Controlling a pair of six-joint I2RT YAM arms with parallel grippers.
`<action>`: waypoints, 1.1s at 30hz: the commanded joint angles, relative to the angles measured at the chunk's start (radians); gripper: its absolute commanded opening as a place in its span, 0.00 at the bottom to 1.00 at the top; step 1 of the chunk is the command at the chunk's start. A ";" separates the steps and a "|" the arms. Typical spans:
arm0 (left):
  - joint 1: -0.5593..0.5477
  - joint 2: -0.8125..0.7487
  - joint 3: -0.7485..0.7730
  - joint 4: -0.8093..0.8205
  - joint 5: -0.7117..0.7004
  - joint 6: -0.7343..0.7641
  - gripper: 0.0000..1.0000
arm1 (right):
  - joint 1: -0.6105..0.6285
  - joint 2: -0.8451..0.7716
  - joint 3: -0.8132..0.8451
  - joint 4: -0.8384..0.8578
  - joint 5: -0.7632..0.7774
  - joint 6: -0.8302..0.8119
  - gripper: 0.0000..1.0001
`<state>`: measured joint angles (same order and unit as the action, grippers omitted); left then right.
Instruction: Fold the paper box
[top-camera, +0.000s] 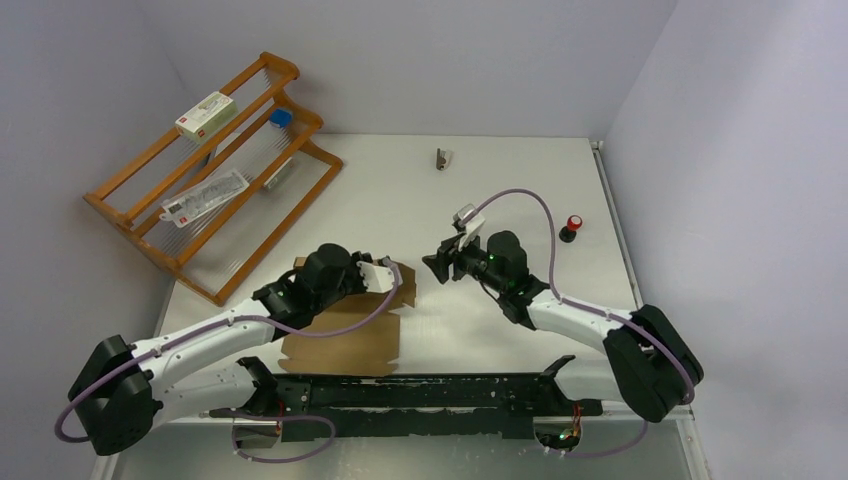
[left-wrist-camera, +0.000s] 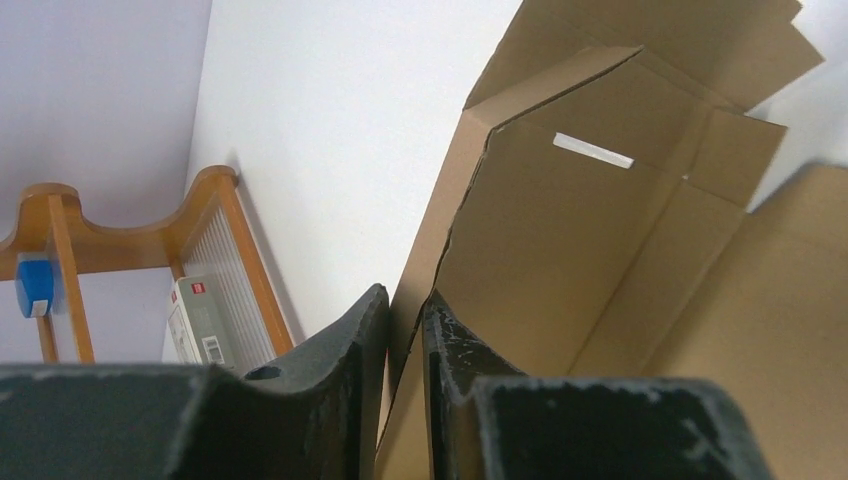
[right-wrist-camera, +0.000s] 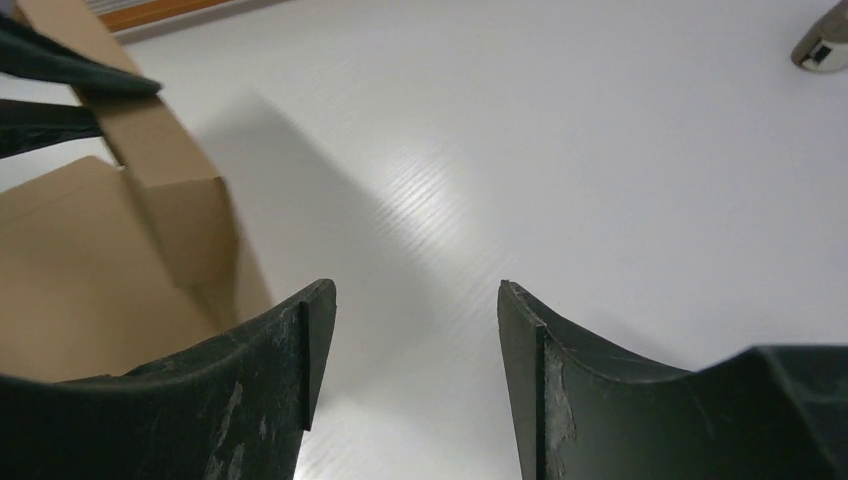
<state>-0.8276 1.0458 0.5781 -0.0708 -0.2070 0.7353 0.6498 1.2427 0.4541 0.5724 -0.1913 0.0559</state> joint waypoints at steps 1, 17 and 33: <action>-0.024 -0.033 -0.027 0.031 -0.019 0.017 0.23 | -0.068 0.064 0.038 0.039 -0.108 -0.010 0.64; -0.051 -0.034 -0.036 0.023 -0.058 0.026 0.21 | -0.039 0.254 0.015 0.180 -0.481 0.094 0.59; -0.054 -0.061 -0.024 -0.021 -0.028 0.007 0.19 | 0.107 0.356 0.027 0.361 -0.365 0.218 0.61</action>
<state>-0.8726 1.0103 0.5472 -0.0830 -0.2508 0.7525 0.7204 1.5658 0.4747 0.8661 -0.6529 0.2443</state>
